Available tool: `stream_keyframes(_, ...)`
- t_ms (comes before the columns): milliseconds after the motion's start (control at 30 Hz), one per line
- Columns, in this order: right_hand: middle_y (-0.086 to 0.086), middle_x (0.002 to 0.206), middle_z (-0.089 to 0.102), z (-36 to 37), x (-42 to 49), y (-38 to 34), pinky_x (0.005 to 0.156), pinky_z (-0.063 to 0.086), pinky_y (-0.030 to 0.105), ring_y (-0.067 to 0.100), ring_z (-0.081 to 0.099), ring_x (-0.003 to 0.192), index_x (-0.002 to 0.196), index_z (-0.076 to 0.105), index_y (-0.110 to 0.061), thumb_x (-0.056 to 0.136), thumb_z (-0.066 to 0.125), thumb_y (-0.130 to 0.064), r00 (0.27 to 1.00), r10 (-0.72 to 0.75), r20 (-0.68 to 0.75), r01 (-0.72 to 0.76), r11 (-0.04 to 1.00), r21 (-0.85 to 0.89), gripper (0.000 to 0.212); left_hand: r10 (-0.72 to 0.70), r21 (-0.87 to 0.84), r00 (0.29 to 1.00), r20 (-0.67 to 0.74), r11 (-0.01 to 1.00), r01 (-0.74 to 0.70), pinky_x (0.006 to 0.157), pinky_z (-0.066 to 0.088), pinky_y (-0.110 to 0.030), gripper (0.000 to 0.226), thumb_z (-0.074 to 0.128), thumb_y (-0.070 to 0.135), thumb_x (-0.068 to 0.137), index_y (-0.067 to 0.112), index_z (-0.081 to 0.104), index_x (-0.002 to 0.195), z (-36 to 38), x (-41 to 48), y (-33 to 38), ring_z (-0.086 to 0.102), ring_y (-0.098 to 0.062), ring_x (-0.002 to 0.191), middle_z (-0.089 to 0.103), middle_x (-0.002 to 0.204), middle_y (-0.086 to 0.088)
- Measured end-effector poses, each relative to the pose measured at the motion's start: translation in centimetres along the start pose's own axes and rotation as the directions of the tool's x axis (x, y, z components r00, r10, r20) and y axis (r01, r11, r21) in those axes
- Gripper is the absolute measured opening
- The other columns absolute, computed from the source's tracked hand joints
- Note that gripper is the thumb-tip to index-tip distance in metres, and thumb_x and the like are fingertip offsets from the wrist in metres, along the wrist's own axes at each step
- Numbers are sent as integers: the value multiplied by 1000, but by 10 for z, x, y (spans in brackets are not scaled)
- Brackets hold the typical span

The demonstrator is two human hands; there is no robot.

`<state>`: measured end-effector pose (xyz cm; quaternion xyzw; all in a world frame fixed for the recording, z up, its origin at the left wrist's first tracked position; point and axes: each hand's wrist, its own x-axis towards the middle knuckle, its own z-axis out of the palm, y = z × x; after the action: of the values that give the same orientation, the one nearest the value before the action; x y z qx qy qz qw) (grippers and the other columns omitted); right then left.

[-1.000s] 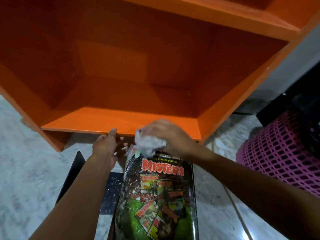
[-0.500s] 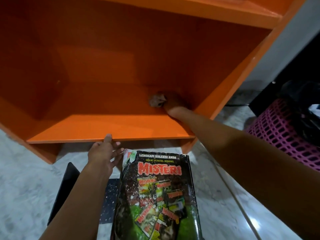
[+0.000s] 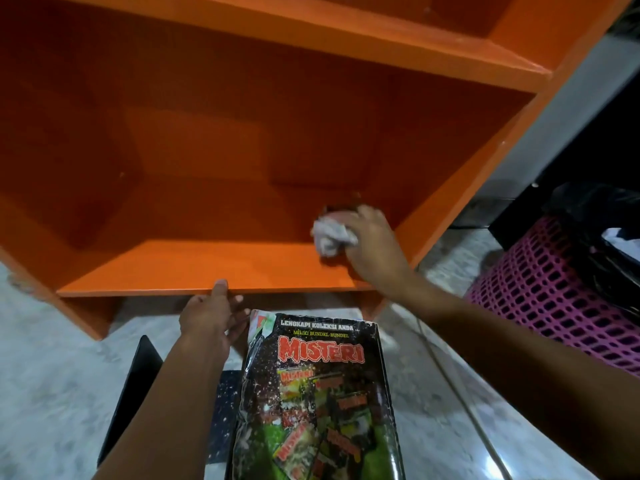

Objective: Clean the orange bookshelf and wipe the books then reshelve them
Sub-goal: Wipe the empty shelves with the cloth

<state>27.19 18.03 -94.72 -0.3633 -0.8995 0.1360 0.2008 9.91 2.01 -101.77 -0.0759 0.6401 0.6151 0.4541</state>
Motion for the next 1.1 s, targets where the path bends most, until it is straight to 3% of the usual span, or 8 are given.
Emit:
stream_keyframes(67,13,124,56,7,57,6,87,43,24,13,53,107,120,65,-6,93,52,-2,996,72,49,-69,996,-54,31,4,10,1000,0,1000,-4,82,56,-43,30,54,36,98,10,53,113,-1,2,-1,68,-28,89,71,104,-11)
stream_keyframes(200,11,139,52,39,94,39,107,34,43,33,47,128,128,61,-16,100,48,-32,985,139,103,-69,862,-502,35,4,20,1000,-10,1000,-4,68,54,-40,26,55,37,97,12,54,107,-3,5,-2,68,-29,91,71,103,-11)
stream_keyframes(433,10,142,51,35,48,44,98,41,40,28,50,126,135,53,-30,99,45,-17,959,192,207,77,527,-847,38,-25,18,999,45,1000,24,67,55,-37,33,53,35,99,9,51,119,-4,-3,3,66,-27,87,69,106,-11)
stream_keyframes(633,8,113,59,4,-27,7,83,42,37,28,51,106,121,56,-15,98,47,-16,916,189,355,278,339,-899,25,-79,22,994,81,997,78,73,56,-38,30,52,31,99,10,53,120,-5,-9,11,64,-24,88,66,104,-7)
stream_keyframes(800,7,118,57,-36,-77,-24,87,43,39,29,50,107,117,60,-12,97,54,-31,865,130,486,365,501,-784,29,-126,26,989,72,992,124,78,50,-36,20,47,29,103,17,51,88,-1,-16,17,59,-19,79,59,88,-4)
stream_keyframes(933,10,127,56,-60,-63,-35,99,40,44,32,49,116,124,59,-9,97,47,-23,948,-114,299,314,501,-806,32,-150,20,987,61,989,149,80,48,-36,28,43,30,104,14,47,81,4,-22,19,54,-18,73,55,82,-7)
stream_keyframes(1000,13,128,58,-70,-47,-26,109,33,48,34,49,121,124,60,-8,97,45,-19,979,-109,172,202,449,-871,33,-148,36,987,61,989,146,84,49,-36,26,43,30,104,14,49,84,4,-24,20,55,-18,74,57,83,-6)
stream_keyframes(1100,13,116,61,-60,-52,-2,98,39,47,34,50,112,114,66,-8,92,53,-16,962,-3,274,258,347,-901,27,-143,31,988,57,989,142,83,52,-36,15,47,29,102,14,51,99,1,-23,20,59,-18,78,59,88,-4)
